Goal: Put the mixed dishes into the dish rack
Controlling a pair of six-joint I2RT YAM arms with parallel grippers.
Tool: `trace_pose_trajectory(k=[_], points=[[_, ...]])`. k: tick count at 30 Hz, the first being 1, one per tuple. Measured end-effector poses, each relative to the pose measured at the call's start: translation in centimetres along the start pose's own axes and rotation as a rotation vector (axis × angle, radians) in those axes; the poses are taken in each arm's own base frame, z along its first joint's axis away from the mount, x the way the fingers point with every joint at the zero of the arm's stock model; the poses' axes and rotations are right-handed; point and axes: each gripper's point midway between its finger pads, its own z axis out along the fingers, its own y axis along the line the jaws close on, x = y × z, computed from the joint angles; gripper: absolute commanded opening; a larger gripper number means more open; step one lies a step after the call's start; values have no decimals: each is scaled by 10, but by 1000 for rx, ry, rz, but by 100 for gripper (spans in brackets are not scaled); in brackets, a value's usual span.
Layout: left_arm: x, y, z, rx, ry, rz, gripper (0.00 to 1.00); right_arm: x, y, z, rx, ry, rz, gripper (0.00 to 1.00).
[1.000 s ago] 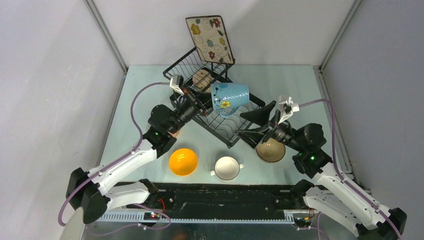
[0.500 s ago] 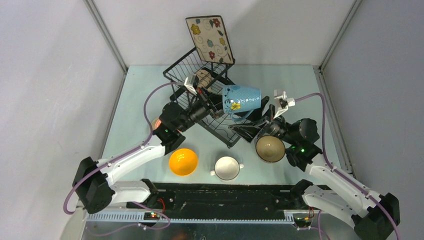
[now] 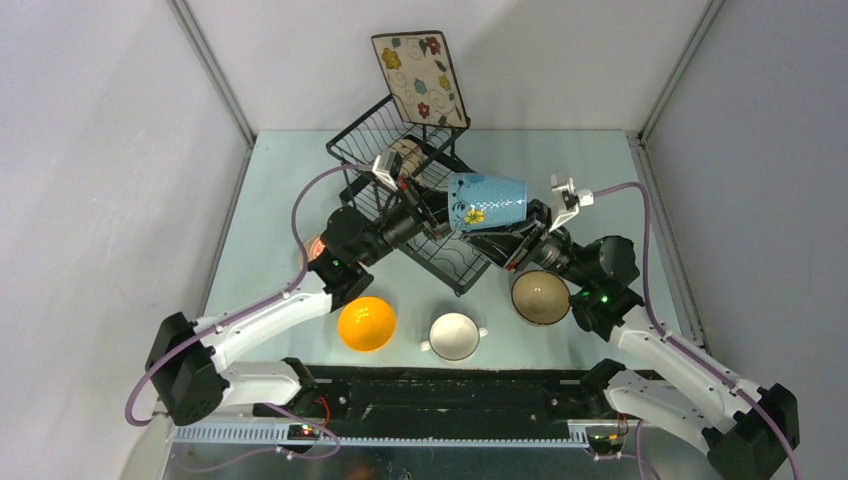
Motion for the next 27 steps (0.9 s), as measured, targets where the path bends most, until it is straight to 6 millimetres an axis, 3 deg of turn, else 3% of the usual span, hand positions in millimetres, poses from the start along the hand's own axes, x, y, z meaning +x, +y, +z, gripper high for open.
trace_pose_trajectory(k=[4,10,15,21,24,27], points=[[-1,0,-1,13,-14,2,5,0,0,2,-7,-3,18,0],[-4,7,-9,29,-53,25,47,6,-3,3,4,13,55,0],[-11,10,-23,-14,-86,103,66,2,-13,-1,73,-4,53,0],[-45,10,-67,-147,-237,253,75,-2,-44,-12,271,30,-34,0],[-64,9,-98,-236,-343,350,75,0,-70,-20,405,73,-91,0],[-77,15,-132,-336,-433,445,75,15,-106,-30,555,147,-121,0]])
